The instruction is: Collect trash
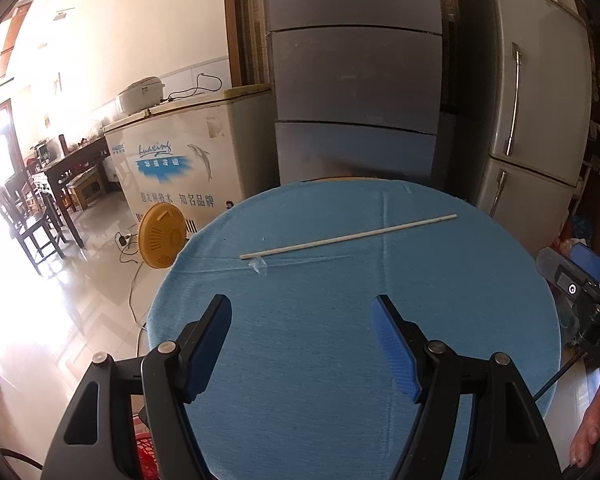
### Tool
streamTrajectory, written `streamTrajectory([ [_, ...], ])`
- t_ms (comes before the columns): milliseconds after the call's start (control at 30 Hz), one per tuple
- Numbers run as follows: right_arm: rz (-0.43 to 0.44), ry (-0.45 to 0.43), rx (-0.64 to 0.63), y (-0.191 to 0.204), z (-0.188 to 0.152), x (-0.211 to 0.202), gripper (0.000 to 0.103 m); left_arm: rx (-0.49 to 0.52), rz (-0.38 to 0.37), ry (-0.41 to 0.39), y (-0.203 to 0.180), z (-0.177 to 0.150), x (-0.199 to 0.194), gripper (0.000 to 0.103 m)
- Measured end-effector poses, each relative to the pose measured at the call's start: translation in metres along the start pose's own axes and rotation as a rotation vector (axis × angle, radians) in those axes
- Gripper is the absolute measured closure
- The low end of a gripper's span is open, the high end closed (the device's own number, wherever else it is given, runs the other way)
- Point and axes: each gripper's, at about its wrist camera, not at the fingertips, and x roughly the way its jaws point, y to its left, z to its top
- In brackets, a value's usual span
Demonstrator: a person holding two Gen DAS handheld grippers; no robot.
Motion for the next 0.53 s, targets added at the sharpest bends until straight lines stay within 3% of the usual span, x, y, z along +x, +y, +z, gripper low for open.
streamTrajectory([
  [467, 0.009, 0.025, -0.028, 0.020, -0.007, 0.016, 0.027, -0.011, 0.014, 0.042, 0.016, -0.011, 0.021, 0.030],
  [500, 0.006, 0.035, -0.021, 0.018, -0.009, 0.021, 0.026, -0.002, 0.007, 0.062, 0.013, -0.013, 0.030, 0.028],
  [533, -0.003, 0.051, -0.007, 0.012, -0.015, 0.030, 0.026, 0.005, 0.004, 0.080, 0.012, -0.015, 0.037, 0.019],
])
